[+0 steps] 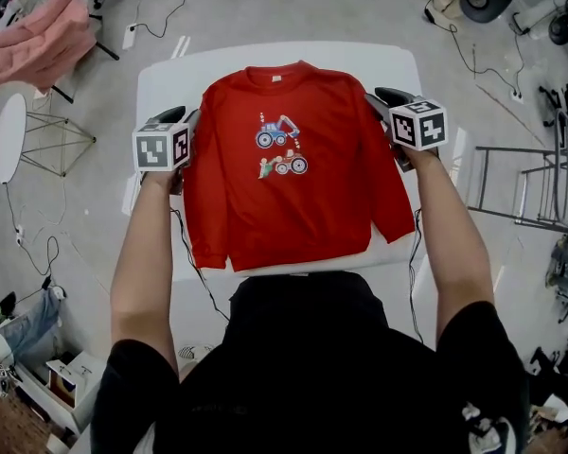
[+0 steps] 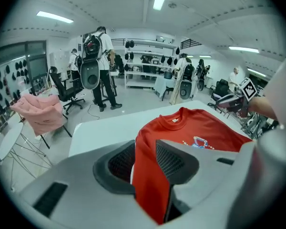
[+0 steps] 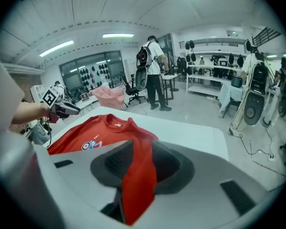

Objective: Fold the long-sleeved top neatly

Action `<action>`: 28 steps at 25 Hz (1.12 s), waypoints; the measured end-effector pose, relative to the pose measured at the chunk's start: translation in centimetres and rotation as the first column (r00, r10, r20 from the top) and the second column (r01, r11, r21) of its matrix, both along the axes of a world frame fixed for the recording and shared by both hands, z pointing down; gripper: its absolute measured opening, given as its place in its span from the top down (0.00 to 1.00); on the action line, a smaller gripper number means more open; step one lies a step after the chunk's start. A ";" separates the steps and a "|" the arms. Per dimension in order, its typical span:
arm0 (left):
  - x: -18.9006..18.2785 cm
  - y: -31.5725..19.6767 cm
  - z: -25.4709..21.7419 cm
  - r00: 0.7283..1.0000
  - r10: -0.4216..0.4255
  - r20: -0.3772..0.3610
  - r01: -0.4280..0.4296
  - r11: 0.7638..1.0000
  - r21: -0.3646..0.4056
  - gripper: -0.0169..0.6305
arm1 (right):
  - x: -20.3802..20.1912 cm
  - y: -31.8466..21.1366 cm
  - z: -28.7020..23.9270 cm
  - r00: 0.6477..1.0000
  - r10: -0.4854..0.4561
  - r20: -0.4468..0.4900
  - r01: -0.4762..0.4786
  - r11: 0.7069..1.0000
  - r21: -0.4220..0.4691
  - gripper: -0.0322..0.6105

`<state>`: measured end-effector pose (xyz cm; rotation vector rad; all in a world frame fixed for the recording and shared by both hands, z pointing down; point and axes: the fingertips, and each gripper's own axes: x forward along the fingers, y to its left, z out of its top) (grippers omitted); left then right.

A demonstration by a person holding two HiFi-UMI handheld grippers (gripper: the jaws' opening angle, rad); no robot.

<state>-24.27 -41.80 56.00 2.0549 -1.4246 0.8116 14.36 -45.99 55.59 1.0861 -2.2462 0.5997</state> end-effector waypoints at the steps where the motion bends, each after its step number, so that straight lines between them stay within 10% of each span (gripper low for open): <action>1: -0.1 0.6 -0.7 1.000 -0.006 -0.017 0.006 1.000 0.016 0.77 | -0.3 0.9 -0.8 1.000 0.008 0.012 -0.008 1.000 0.013 0.75; 18: 3.4 13.6 -9.7 0.975 0.123 -0.187 -0.074 0.966 0.249 0.95 | -6.6 17.9 -11.1 0.969 0.109 0.223 -0.160 0.961 0.224 0.94; 28: 7.8 22.3 -10.2 0.983 0.118 -0.143 -0.078 0.962 0.262 0.96 | -7.3 25.8 -9.6 0.974 -0.041 0.223 -0.004 0.981 0.196 0.94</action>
